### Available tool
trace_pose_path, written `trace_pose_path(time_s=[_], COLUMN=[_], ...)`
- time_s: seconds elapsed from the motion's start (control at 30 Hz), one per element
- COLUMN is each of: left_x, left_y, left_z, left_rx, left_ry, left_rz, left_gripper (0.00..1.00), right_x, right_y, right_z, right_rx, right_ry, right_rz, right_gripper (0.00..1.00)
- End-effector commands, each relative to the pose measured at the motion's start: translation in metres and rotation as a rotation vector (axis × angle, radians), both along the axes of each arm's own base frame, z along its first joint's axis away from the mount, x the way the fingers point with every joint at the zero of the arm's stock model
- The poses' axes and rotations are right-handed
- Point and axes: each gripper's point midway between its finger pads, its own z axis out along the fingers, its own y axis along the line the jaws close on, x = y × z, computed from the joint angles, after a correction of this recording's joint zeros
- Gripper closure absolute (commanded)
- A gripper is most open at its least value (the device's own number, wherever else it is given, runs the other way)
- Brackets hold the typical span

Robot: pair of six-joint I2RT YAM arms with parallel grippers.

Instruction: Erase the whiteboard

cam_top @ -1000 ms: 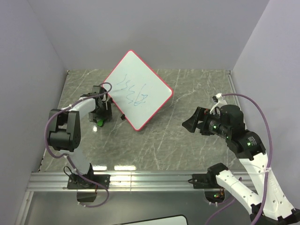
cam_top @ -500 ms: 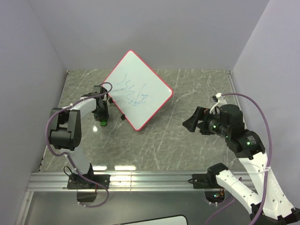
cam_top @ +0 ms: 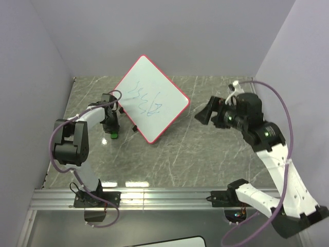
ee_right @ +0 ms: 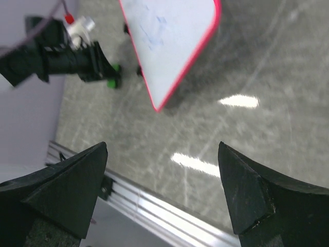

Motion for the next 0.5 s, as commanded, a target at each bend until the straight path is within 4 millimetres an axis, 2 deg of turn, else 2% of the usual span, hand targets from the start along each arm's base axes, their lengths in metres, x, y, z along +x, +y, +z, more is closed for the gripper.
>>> trace_pose_path(time_s=[0.0,0.03,0.1,0.2,0.27,0.37,0.4,0.47], left_x=[0.015,0.025,0.03,0.041,0.048,0.044,0.04,0.033], left_y=[-0.011,-0.015,-0.021,-0.036,-0.047,-0.069,-0.077,-0.087], left_z=[0.046,0.062,0.084,0.121,0.145,0.168,0.175,0.179], left_rx=[-0.071,-0.086,-0.119,-0.165,-0.198,-0.246,-0.263,-0.297], left_ry=[-0.091,-0.129,-0.164,-0.225,-0.269,-0.302,-0.314,-0.318], left_rz=[0.033,0.034,0.038,0.018,0.002,-0.035,-0.051,-0.062], left_gripper=[1.0,1.0,1.0,1.0,1.0,1.0,1.0,1.0], right_x=[0.038,0.054,0.07,0.108,0.125,0.157,0.173,0.189], right_y=[0.012,0.016,0.019,0.025,0.024,0.02,0.02,0.02], right_z=[0.046,0.05,0.052,0.044,0.038,0.023,0.016,0.01], right_rx=[0.049,0.048,0.045,0.032,0.01,-0.042,-0.047,-0.053], right_ry=[-0.129,-0.132,-0.127,-0.089,-0.082,-0.049,-0.031,-0.016], right_rz=[0.0,-0.003,-0.008,-0.02,-0.026,-0.051,-0.054,-0.053], right_gripper=[0.05,0.05,0.05,0.06,0.07,0.07,0.07,0.08])
